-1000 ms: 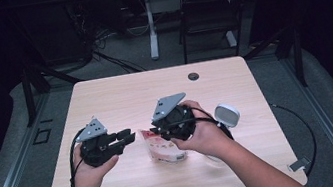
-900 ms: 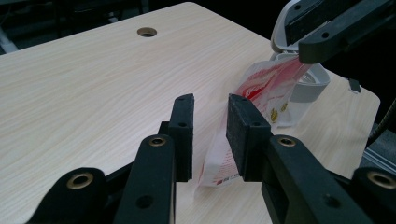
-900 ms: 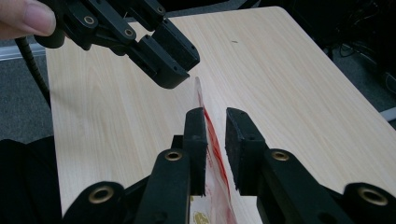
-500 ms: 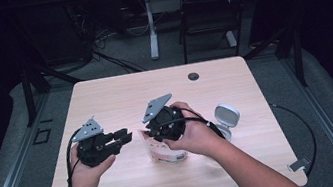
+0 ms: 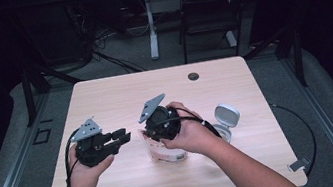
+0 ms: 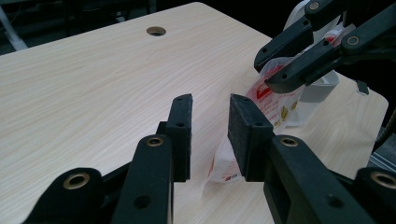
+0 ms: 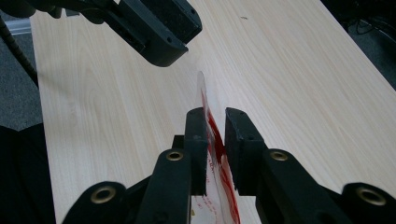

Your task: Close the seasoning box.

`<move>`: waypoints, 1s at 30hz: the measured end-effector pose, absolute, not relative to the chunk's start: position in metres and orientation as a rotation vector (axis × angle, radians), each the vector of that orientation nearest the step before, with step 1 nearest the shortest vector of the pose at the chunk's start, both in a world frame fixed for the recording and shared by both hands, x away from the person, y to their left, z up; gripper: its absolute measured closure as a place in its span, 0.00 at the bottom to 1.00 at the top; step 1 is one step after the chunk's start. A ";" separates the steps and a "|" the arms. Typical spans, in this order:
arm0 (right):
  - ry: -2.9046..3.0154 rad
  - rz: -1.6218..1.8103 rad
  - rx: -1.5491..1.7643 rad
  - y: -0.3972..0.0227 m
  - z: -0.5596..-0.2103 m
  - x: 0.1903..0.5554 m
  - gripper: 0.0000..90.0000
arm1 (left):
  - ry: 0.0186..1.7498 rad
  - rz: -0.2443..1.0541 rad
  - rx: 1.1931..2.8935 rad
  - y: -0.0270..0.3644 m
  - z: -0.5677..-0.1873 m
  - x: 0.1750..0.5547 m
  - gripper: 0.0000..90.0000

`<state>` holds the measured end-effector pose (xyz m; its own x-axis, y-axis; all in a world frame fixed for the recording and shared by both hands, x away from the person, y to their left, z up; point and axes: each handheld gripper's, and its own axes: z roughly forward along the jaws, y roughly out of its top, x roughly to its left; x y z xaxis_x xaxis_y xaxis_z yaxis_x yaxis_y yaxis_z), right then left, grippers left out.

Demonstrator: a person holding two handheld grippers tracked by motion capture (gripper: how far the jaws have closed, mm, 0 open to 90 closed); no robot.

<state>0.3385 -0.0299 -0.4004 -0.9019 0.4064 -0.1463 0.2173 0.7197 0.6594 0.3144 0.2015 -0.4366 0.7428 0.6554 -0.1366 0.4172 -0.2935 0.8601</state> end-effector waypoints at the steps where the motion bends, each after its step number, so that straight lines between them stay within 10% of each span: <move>1: 2.647 0.956 0.489 -0.029 -0.400 0.339 0.88 | 0.820 0.296 1.932 0.202 -0.437 0.314 0.78; 30: 2.724 0.845 0.450 -0.027 -0.404 0.348 0.99 | 0.820 0.295 1.934 0.202 -0.437 0.315 0.78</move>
